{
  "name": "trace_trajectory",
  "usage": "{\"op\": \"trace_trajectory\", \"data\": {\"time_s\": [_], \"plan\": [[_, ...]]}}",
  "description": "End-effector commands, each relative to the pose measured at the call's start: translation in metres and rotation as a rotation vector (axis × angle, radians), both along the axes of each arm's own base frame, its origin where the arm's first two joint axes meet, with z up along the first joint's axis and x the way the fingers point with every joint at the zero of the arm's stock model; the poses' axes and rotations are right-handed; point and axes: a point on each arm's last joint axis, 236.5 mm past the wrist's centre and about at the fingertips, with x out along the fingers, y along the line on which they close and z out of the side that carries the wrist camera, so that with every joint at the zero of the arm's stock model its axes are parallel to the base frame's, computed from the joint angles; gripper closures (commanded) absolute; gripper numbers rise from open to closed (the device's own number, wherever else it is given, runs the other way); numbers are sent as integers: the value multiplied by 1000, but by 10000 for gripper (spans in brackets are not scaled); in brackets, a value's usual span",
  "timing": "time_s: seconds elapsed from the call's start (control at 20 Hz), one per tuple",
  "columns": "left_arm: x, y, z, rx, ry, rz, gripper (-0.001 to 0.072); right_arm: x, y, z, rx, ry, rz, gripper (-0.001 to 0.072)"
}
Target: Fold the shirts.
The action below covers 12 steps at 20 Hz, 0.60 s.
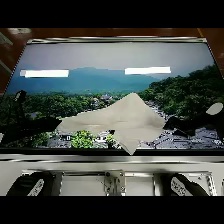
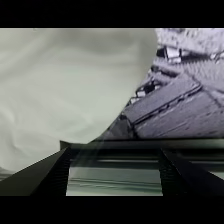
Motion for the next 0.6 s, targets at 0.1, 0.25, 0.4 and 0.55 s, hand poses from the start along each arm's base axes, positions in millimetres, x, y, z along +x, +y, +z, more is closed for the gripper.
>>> {"op": "trace_trajectory", "data": {"time_s": [0.1, 0.25, 0.4, 0.55], "plan": [[1, 0, 0, 2, -2, 1, 672, -25, 34, -49, 116, 53, -232, 41], [1, 0, 0, 2, -2, 1, 672, -16, 44, -61, 83, 16, -269, 41], [1, 0, 0, 2, -2, 2, 672, 5, 47, -64, 46, -47, -330, 42], [1, 1, 0, 2, -4, 2, 672, 5, 63, -77, 40, -13, -333, 42]]}}
